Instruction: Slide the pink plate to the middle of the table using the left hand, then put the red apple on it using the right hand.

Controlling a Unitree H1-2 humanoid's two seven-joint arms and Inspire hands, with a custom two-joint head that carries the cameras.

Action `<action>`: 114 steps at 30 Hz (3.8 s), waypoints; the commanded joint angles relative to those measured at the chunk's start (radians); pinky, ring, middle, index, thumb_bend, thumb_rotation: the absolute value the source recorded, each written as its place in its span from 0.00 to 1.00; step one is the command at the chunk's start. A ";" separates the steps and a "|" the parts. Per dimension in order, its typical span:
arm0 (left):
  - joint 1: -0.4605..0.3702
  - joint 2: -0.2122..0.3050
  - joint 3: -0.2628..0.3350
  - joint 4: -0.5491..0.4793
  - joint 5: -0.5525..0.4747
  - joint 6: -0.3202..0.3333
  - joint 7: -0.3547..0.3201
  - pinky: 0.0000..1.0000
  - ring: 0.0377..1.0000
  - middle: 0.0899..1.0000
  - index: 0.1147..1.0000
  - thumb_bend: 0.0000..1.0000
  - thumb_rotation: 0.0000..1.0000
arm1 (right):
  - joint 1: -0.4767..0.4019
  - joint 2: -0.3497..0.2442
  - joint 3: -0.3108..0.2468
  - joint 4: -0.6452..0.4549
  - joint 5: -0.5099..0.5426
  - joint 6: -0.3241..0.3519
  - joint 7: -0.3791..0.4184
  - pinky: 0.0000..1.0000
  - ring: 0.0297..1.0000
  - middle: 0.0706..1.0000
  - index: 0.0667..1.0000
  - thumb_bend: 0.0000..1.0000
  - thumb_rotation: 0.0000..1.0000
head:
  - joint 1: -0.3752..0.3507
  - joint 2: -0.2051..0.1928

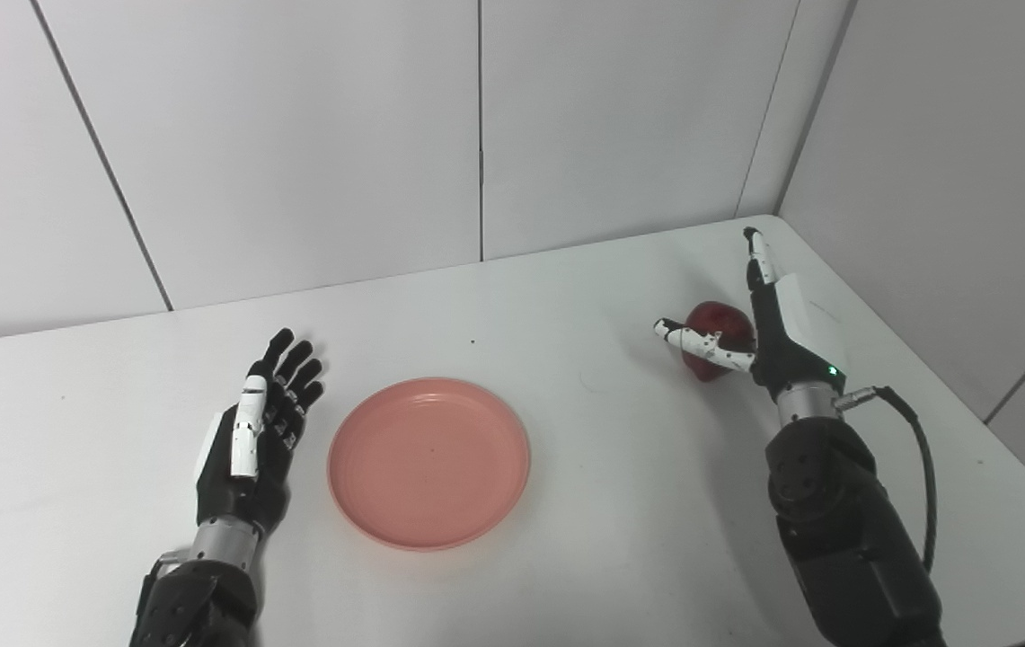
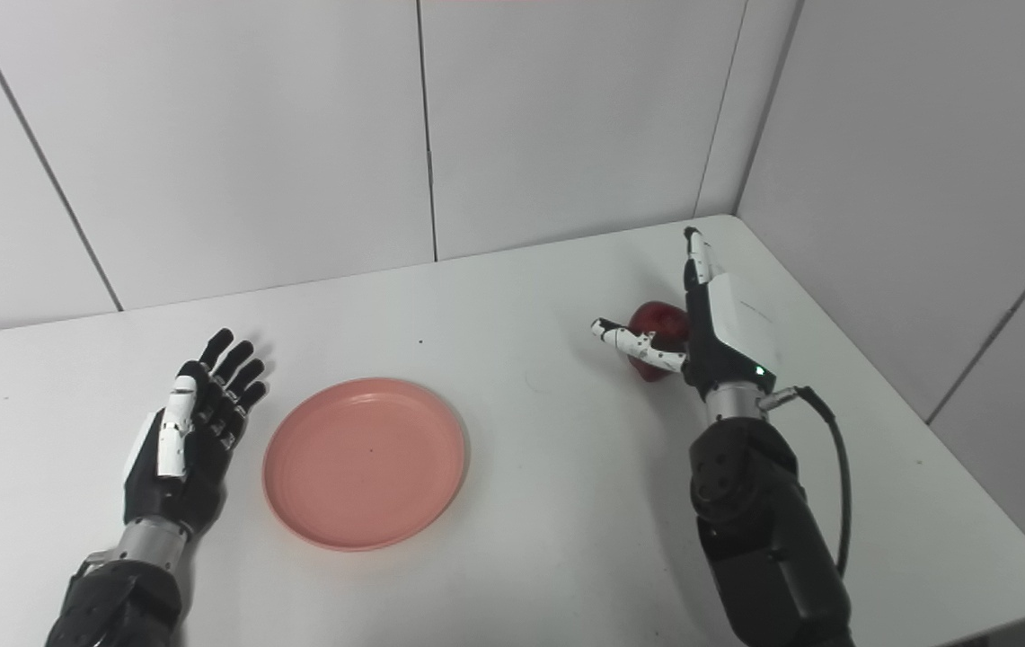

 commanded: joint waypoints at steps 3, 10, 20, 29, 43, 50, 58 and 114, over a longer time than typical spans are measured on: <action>0.071 0.028 0.017 0.024 -0.001 0.035 0.007 0.94 0.93 0.93 0.91 0.37 1.00 | -0.043 -0.027 -0.006 0.029 0.010 -0.010 -0.033 0.78 0.91 0.95 0.99 1.00 0.56 | 0.005 0.002; 0.072 0.028 0.018 0.017 -0.002 0.045 0.005 0.94 0.93 0.93 0.91 0.36 1.00 | -0.050 -0.034 -0.006 0.053 0.035 -0.012 -0.039 0.80 0.91 0.95 0.97 1.00 0.53 | 0.007 0.004; 0.076 0.032 0.014 0.010 -0.001 0.050 -0.004 0.95 0.93 0.93 0.91 0.36 1.00 | -0.067 -0.040 0.001 0.101 0.053 -0.001 -0.035 0.81 0.91 0.95 0.96 1.00 0.50 | 0.010 0.007; 0.078 0.031 0.018 0.008 -0.005 0.054 -0.006 0.95 0.93 0.93 0.92 0.36 1.00 | -0.081 -0.042 -0.003 0.135 0.063 -0.008 -0.051 0.79 0.89 0.92 0.95 1.00 0.45 | 0.012 0.008; 0.080 0.029 0.021 0.004 -0.011 0.052 -0.011 0.94 0.93 0.93 0.91 0.36 1.00 | -0.114 -0.048 0.003 0.204 0.064 -0.013 -0.104 0.43 0.54 0.59 0.85 1.00 0.37 | 0.018 0.012; 0.081 0.028 0.021 0.004 -0.011 0.052 -0.011 0.94 0.93 0.93 0.92 0.36 1.00 | -0.114 -0.054 0.000 0.251 0.088 -0.103 -0.199 0.45 0.51 0.55 0.57 0.90 0.18 | 0.021 0.014; 0.082 0.027 0.019 0.001 -0.011 0.059 -0.009 0.94 0.93 0.94 0.92 0.36 1.00 | -0.124 -0.075 0.032 0.284 0.089 -0.095 -0.209 0.32 0.39 0.44 0.45 0.53 0.14 | 0.028 0.015; 0.101 -0.067 -0.032 -0.021 0.075 0.039 0.084 0.93 0.92 0.92 0.90 0.37 1.00 | -0.241 0.156 0.350 -0.015 -0.035 -0.149 -0.096 0.24 0.31 0.38 0.49 0.53 0.00 | 0.356 0.010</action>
